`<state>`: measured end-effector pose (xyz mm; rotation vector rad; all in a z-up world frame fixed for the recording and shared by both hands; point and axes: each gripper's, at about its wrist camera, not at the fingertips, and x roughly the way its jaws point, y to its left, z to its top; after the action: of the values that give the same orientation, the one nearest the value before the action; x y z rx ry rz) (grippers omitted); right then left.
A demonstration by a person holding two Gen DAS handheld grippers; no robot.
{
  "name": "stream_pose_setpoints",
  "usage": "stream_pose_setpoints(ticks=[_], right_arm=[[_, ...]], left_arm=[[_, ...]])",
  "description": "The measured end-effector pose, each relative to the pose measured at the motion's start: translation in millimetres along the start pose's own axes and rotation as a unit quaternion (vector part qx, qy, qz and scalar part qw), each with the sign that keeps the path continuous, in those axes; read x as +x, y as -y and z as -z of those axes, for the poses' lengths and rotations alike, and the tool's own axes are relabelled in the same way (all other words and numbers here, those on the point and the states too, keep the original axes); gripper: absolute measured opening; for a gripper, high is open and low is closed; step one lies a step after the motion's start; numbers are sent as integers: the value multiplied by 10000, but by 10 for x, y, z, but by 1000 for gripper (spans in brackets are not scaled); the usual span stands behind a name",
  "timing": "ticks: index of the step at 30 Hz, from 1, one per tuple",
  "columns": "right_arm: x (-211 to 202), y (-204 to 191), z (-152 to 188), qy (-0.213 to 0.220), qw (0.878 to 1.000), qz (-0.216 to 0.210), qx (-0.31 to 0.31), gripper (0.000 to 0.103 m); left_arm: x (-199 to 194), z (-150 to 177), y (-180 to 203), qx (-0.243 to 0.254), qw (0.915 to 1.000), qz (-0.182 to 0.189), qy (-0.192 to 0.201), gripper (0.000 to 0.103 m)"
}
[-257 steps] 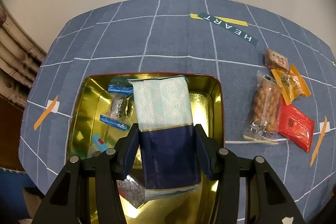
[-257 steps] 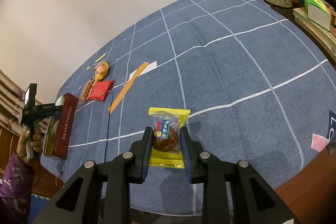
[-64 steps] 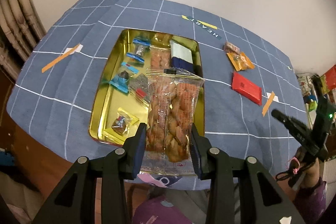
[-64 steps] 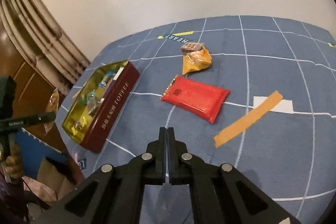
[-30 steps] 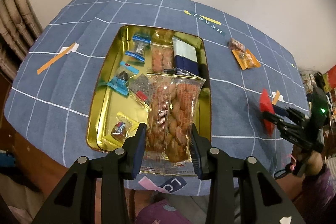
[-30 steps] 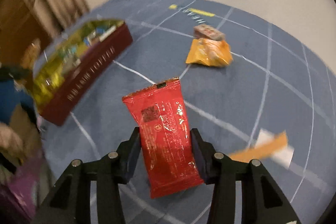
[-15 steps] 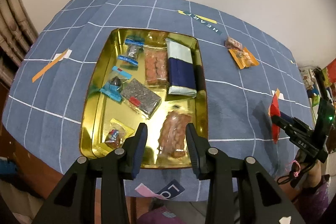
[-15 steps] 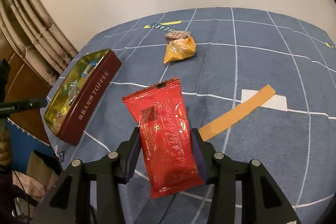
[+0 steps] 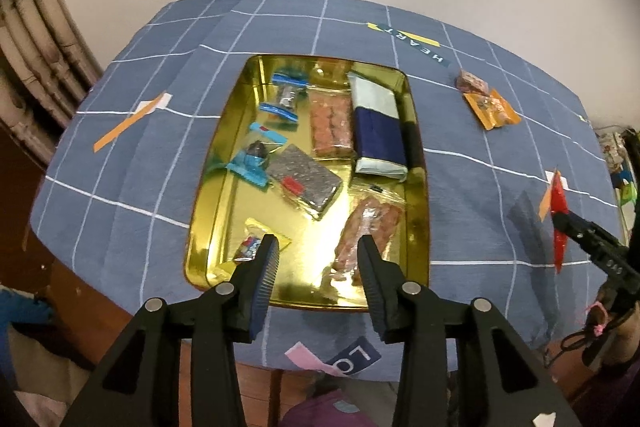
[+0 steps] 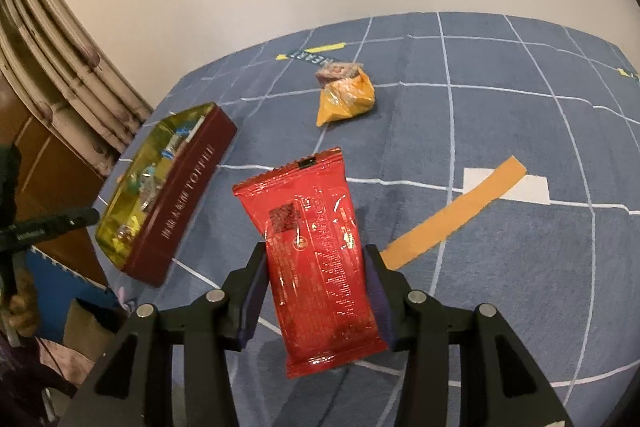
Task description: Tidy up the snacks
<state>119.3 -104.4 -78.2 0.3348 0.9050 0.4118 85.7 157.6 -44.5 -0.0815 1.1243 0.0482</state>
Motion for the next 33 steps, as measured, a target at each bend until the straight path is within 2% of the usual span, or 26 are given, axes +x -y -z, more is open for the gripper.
stream_pose_setpoints(ticks=[6,15,20,33], right_arm=[[-95,-191,-117,85,9997,-242,-61,47],[-81,-773,-392,127,9969,-716,-315,47],[50,-1114,-500,38,9944,-941,-489,47],[525,-1626,-536,-469,9878,-1393,-519,47]], left_arm=[[-50,27,-74,-56,9989,-436,183,53],[-112,38,-174,-70,9964,-748,382,65],[-107,38,-218,-72,9950,-902,428,68],[-24,27,-372,-262,9938,-1042,295,72]])
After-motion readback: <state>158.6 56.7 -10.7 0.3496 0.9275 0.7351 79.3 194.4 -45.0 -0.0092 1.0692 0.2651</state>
